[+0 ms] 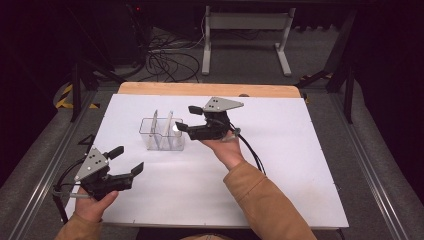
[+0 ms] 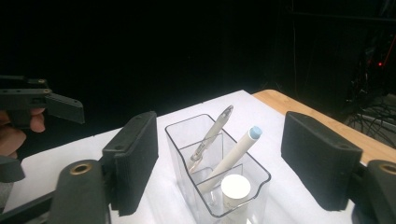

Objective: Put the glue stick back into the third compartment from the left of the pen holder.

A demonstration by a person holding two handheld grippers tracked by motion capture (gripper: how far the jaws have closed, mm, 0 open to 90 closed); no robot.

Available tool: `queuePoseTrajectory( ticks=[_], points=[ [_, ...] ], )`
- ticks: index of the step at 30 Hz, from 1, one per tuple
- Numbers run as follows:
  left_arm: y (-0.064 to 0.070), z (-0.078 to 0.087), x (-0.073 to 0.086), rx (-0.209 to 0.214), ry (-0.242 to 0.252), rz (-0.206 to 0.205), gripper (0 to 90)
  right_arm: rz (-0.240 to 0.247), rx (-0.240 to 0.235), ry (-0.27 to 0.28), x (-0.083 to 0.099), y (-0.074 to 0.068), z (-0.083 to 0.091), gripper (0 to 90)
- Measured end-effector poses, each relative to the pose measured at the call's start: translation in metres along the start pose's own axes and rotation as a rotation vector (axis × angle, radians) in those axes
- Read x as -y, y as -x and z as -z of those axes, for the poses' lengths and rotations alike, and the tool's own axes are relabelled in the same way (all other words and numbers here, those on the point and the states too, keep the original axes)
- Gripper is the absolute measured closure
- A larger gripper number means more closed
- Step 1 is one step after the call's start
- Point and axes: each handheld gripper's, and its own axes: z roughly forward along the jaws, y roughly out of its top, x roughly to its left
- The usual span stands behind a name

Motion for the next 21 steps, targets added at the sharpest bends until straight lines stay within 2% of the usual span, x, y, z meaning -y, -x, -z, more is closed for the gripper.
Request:
queuePoseTrajectory(
  ticks=[4, 11, 15, 21],
  points=[
    [0.000, 0.001, 0.000, -0.002, 0.001, 0.001, 16.6, 0.026, 0.007, 0.002, -0.006, 0.000, 0.013, 26.5],
    [0.000, 0.002, -0.001, -0.003, 0.006, 0.001, 16.6, 0.047, 0.043, -0.002, -0.014, 0.000, 0.045, 17.4],
    [0.001, 0.002, -0.002, -0.004, 0.011, 0.000, 16.6, 0.043, 0.059, -0.011, -0.013, 0.000, 0.063, 12.1],
    [0.001, 0.004, -0.003, -0.003, 0.014, 0.001, 16.5, 0.049, 0.077, -0.039, -0.009, 0.001, 0.084, 9.3]
  ],
)
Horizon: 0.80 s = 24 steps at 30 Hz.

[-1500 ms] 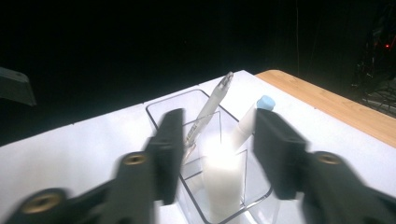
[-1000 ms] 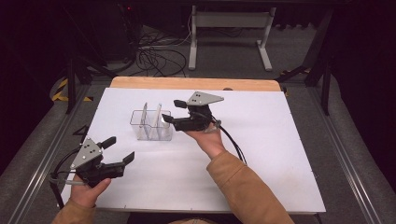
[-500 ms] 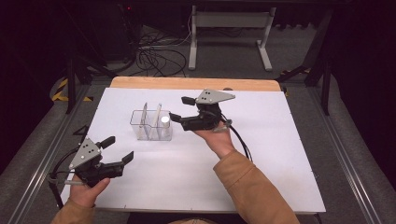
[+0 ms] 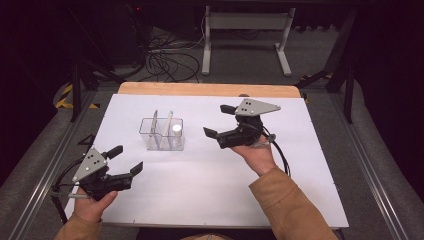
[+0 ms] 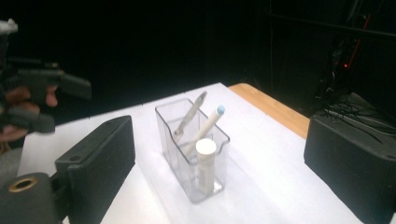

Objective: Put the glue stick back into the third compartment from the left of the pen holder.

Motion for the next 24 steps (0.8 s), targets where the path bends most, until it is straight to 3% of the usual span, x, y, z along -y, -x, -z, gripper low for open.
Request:
queuePoseTrajectory(
  ticks=[11, 18, 24],
  points=[
    [0.001, 0.000, 0.000, -0.001, 0.005, 0.001, 16.0, 0.003, 0.063, -0.044, 0.020, 0.006, 0.039, 4.4],
    [0.000, 0.001, 0.000, 0.001, 0.008, 0.004, 15.8, 0.005, 0.077, -0.067, 0.034, 0.007, 0.058, 3.7],
    [0.001, 0.001, 0.000, 0.002, 0.006, 0.000, 15.7, -0.007, 0.083, -0.056, 0.046, 0.006, 0.071, 0.1]
  ],
)
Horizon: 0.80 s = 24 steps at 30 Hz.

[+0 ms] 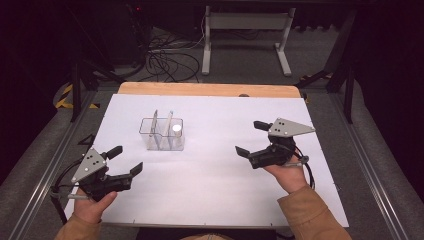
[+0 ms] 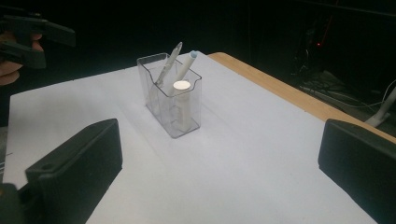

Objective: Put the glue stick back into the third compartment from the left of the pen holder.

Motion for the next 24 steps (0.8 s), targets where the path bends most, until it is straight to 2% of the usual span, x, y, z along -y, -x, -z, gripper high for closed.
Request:
queuePoseTrajectory(
  ticks=[8, 13, 16, 18, 24],
  points=[
    [0.000, 0.000, 0.000, 0.009, 0.000, 0.003, 15.0, 0.013, 0.022, -0.015, 0.017, -0.001, 0.012, 0.0],
    [0.000, 0.001, 0.000, 0.015, 0.008, 0.005, 14.2, -0.015, 0.024, -0.034, 0.027, 0.003, 0.020, 0.5],
    [0.000, 0.001, 0.000, 0.015, 0.009, -0.001, 13.8, -0.010, 0.044, -0.023, 0.034, 0.003, 0.025, 0.7],
    [0.000, 0.001, 0.000, 0.018, 0.010, -0.006, 13.7, -0.014, 0.041, -0.022, 0.040, 0.003, 0.028, 0.5],
    [0.000, 0.001, 0.001, 0.031, 0.011, -0.014, 12.8, -0.011, 0.056, -0.062, 0.053, 0.003, 0.031, 0.3]
  ],
)
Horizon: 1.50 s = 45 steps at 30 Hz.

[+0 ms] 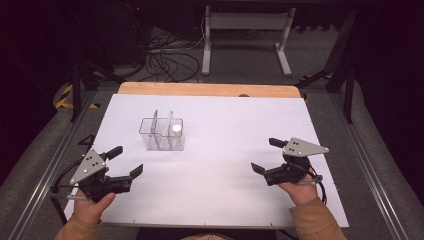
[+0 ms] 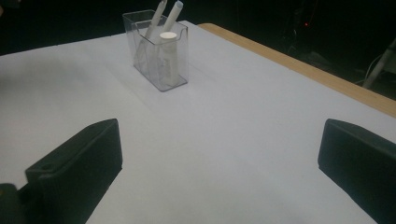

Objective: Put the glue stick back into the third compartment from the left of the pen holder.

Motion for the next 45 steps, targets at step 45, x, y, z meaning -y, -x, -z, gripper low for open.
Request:
queuePoseTrajectory(
  ticks=[45],
  points=[
    [-0.005, -0.003, 0.012, 0.032, 0.003, -0.007, 8.2, -0.028, 0.028, -0.071, 0.044, -0.005, 0.002, 5.4]
  ],
)
